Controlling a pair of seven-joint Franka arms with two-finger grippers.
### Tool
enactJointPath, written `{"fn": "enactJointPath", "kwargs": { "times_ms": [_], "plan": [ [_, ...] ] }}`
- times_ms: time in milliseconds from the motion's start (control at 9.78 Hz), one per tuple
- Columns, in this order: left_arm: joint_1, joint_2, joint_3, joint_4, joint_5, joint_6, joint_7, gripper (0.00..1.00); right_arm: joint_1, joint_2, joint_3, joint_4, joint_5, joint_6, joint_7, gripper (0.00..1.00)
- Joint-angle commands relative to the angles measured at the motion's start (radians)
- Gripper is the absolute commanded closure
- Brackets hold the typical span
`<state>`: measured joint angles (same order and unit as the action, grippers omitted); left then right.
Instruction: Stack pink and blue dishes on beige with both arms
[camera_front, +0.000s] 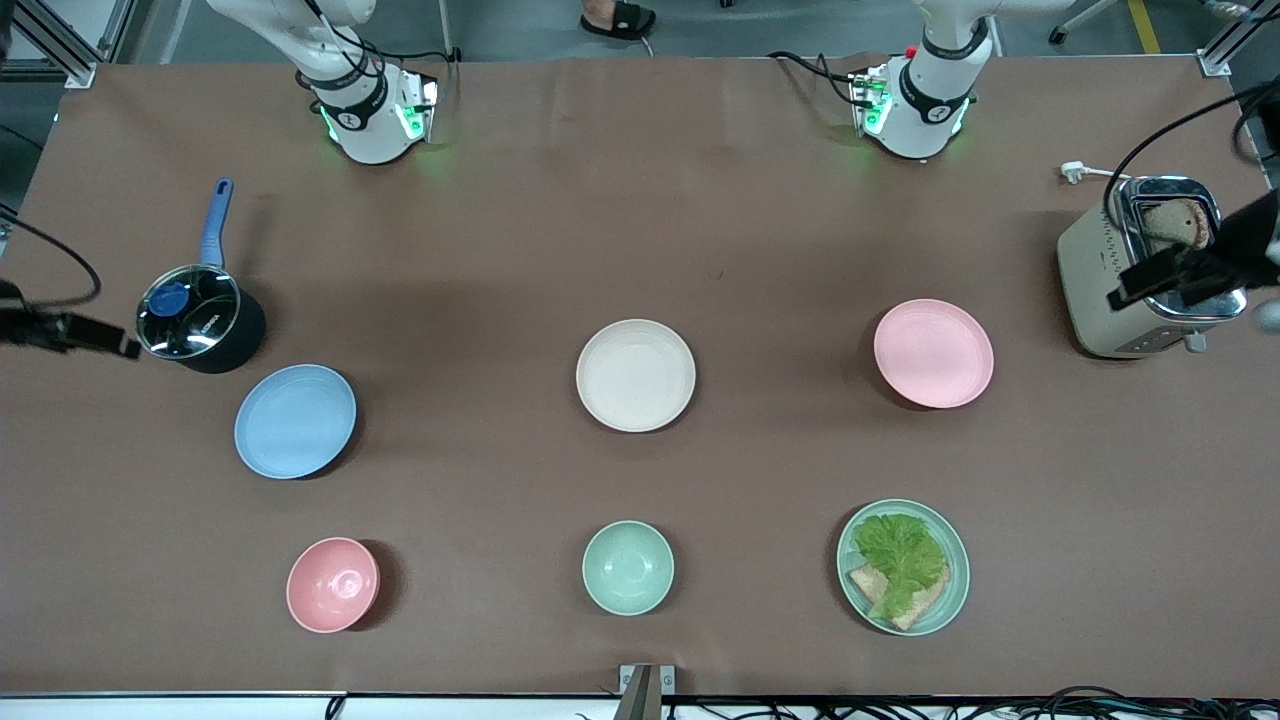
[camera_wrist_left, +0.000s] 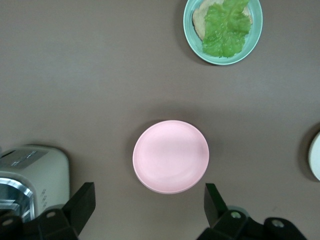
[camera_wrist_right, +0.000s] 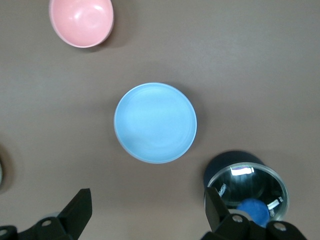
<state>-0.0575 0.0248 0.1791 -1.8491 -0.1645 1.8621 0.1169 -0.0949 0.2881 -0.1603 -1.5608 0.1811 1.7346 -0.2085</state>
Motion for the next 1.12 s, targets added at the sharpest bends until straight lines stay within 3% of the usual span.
{"fn": "enactJointPath", "kwargs": {
  "times_ms": [0, 205, 307, 409, 614, 716, 1023],
  "plan": [
    [-0.004, 0.042, 0.057, -0.210, -0.157, 0.159, 0.186, 0.01, -0.006, 0.104, -0.071, -0.074, 0.121, 0.129, -0.241, 0.00],
    [0.004, 0.114, 0.095, -0.300, -0.190, 0.276, 0.361, 0.02, -0.028, 0.221, -0.077, -0.149, 0.177, 0.324, -0.407, 0.00],
    [0.007, 0.179, 0.100, -0.338, -0.229, 0.340, 0.485, 0.06, -0.029, 0.242, -0.079, -0.206, 0.281, 0.400, -0.514, 0.00],
    [0.008, 0.234, 0.102, -0.372, -0.290, 0.426, 0.548, 0.09, -0.031, 0.275, -0.079, -0.229, 0.352, 0.440, -0.566, 0.05],
    [0.001, 0.312, 0.100, -0.397, -0.302, 0.526, 0.578, 0.17, -0.025, 0.299, -0.078, -0.300, 0.426, 0.551, -0.618, 0.13],
    [-0.001, 0.328, 0.099, -0.397, -0.302, 0.529, 0.581, 0.21, -0.023, 0.304, -0.077, -0.314, 0.461, 0.569, -0.658, 0.15],
    [-0.005, 0.369, 0.096, -0.415, -0.302, 0.529, 0.644, 0.46, -0.037, 0.316, -0.077, -0.315, 0.469, 0.510, -0.670, 0.41]
  ]
}}
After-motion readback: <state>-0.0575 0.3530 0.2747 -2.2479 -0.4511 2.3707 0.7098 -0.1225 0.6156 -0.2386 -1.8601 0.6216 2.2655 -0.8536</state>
